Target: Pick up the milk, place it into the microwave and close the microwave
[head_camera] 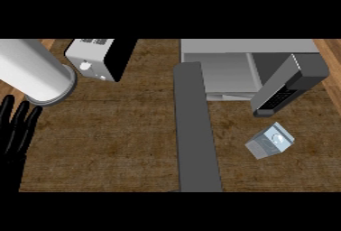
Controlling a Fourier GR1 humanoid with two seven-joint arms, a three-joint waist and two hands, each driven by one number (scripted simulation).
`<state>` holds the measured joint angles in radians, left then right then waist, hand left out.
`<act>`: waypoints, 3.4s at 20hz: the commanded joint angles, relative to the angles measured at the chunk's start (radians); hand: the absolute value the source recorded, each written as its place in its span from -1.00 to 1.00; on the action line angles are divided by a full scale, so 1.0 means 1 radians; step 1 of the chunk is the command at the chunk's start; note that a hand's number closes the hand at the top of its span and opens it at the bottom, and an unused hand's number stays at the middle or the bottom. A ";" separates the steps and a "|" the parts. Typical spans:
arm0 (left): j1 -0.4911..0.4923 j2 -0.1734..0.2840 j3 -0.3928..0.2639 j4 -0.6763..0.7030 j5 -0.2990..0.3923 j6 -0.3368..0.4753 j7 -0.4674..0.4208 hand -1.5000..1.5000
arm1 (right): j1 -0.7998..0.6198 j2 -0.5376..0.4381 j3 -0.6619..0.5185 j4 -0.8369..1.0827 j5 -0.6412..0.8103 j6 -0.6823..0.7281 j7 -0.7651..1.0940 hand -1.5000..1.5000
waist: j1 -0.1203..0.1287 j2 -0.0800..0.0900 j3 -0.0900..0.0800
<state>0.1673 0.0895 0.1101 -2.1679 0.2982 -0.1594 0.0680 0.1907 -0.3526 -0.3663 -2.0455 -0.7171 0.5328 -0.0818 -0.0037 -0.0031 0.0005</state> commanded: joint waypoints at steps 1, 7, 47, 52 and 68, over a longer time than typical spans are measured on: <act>0.112 0.015 0.033 -0.087 0.083 -0.060 0.015 -1.00 | 0.000 -0.100 -0.132 0.081 -0.136 0.070 0.027 -1.00 | 0.007 0.000 -0.001; 0.232 -0.001 0.079 -0.200 0.153 -0.107 0.046 -1.00 | -0.002 0.009 -0.089 0.124 0.064 0.097 -0.012 -1.00 | 0.011 0.002 0.000; 0.461 0.000 0.358 -0.236 0.455 -0.377 0.012 -1.00 | -0.407 0.012 0.077 1.527 0.906 -0.156 -1.024 -1.00 | 0.034 0.006 0.003; 0.425 0.018 0.367 -0.191 0.462 -0.384 -0.009 -1.00 | -0.470 0.030 0.085 1.604 0.883 -0.117 -1.040 -1.00 | 0.043 0.011 0.006; 0.464 0.011 0.359 -0.201 0.486 -0.399 0.009 -1.00 | -0.543 0.124 0.150 1.663 0.880 -0.207 -1.115 1.00 | 0.039 0.010 0.005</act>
<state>0.6149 0.1056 0.4632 -2.3084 0.7375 -0.5658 0.0623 -0.3515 -0.2645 -0.2161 -0.4169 0.1633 0.2821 -1.0056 0.0384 0.0070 0.0042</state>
